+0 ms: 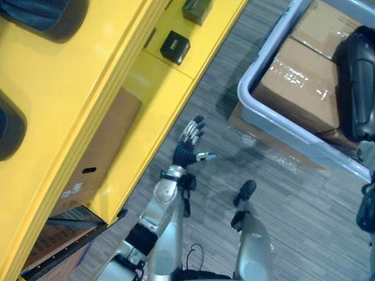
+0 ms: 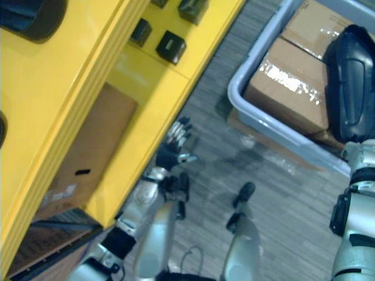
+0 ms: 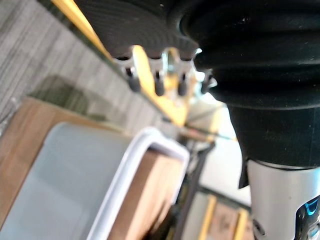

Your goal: Walk over and take plastic housings, then place them on the shelf

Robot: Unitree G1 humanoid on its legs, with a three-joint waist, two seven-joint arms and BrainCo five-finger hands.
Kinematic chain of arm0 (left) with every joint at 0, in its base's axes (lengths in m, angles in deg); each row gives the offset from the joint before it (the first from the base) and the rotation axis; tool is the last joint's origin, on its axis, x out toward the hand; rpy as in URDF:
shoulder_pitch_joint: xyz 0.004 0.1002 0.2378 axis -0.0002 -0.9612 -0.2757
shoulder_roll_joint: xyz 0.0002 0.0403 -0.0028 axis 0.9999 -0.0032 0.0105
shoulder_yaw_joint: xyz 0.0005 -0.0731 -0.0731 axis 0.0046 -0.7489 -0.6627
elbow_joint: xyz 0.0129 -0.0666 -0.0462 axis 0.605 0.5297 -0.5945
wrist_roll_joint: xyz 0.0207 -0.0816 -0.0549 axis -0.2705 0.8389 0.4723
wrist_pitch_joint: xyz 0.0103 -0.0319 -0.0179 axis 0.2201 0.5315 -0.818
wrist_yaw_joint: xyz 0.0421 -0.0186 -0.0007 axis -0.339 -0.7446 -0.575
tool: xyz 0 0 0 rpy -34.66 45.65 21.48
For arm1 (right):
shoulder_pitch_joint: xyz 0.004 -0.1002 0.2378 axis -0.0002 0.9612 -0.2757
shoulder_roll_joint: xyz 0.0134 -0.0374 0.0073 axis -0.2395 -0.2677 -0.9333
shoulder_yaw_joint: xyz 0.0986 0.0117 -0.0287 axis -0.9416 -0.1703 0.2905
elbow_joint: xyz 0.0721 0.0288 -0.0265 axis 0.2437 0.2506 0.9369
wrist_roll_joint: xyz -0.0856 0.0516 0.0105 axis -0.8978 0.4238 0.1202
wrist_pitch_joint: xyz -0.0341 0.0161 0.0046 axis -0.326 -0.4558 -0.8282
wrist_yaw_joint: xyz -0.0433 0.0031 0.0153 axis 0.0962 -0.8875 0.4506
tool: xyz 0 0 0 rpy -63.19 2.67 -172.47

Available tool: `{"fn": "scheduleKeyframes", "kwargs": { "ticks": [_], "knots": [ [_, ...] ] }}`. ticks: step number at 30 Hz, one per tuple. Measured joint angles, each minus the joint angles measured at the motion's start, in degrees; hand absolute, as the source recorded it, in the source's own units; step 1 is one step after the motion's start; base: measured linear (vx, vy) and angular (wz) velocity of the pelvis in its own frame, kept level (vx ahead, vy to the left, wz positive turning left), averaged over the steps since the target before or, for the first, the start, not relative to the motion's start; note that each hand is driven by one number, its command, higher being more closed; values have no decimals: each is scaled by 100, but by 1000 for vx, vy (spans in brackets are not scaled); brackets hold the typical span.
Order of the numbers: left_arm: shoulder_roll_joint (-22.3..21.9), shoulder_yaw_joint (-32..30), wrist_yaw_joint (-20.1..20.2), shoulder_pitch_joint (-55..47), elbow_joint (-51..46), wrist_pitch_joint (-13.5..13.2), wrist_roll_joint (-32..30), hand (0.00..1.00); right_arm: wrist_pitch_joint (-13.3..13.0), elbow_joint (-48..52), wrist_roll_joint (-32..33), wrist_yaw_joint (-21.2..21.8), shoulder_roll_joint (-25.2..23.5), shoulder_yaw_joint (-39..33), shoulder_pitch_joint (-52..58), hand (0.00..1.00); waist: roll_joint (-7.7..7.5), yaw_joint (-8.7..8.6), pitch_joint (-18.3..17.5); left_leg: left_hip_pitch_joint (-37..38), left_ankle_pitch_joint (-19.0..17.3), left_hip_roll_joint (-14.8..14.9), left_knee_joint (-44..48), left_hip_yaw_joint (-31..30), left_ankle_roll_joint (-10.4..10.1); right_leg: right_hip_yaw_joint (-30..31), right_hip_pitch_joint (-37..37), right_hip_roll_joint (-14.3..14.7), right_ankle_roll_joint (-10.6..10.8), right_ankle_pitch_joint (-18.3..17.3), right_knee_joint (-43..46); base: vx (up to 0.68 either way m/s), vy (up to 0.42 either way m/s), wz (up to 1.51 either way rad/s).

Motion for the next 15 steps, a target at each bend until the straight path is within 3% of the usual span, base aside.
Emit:
{"fn": "scheduleKeyframes", "kwargs": {
  "ticks": [2, 9, 13, 15],
  "knots": [
    [24, 1, 0, -5, 60, 0, 8, 0, -202, 2, -2, 12, -63, 241, 22, 0, -5, -32, -2, 6, 30, 17, -4, 7, -1, 8, 0, 14, 5, 4, -5, -52, -16, -3],
    [24, 3, 1, -36, 60, 13, 8, 0, -519, 156, 9, 14, -165, 746, 94, 0, -13, -54, -7, 103, 133, 68, -131, 27, -27, 22, 76, 91, 42, 48, -126, -27, -25, -3],
    [20, 23, 2, -76, 60, 50, 5, 0, -661, 708, -87, -17, -269, 966, 121, 0, -14, -57, -7, 122, 200, 111, -183, 31, -65, 22, 80, 152, 26, 87, -192, 1, -34, -2],
    [14, 48, 1, -127, 60, 97, 4, 0, -777, 1083, -281, -234, -365, 1036, 111, 0, -14, -61, -7, 134, 205, 138, -190, 29, -73, 22, 86, 180, -28, 125, -193, 0, 0, 0]
  ]
}}
